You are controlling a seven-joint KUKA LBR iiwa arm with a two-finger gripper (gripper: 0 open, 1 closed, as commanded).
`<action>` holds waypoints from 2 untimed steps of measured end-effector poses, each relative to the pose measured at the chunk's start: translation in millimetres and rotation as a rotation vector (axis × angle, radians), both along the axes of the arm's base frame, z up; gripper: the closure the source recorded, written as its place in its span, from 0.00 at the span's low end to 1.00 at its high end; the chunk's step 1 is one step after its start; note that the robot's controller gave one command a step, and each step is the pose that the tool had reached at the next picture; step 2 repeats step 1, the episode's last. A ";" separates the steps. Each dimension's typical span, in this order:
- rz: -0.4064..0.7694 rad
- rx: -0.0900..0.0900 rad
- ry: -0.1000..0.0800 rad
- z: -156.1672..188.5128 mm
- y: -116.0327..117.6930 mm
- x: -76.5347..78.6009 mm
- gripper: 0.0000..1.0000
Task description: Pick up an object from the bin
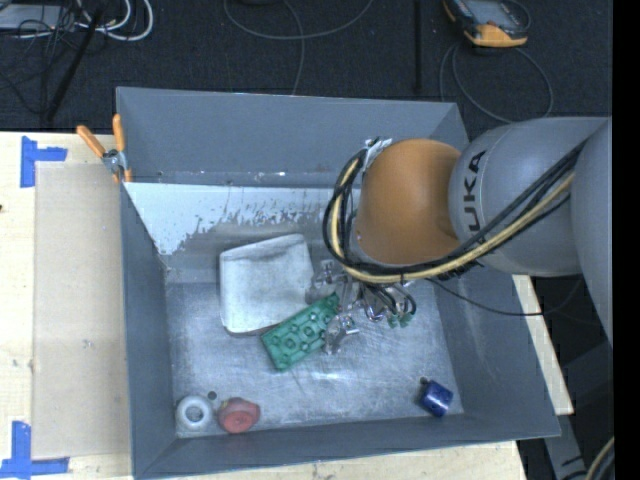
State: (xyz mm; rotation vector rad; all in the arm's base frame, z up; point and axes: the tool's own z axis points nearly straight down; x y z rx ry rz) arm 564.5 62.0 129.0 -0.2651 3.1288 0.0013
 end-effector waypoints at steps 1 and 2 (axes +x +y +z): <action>-0.002 0.000 0.002 -0.5 -0.3 -0.1 1.00; -0.002 0.000 0.002 -0.5 -0.3 -0.1 1.00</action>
Offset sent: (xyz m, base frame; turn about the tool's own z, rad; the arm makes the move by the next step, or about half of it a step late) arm -0.0002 0.0000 0.0004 0.0000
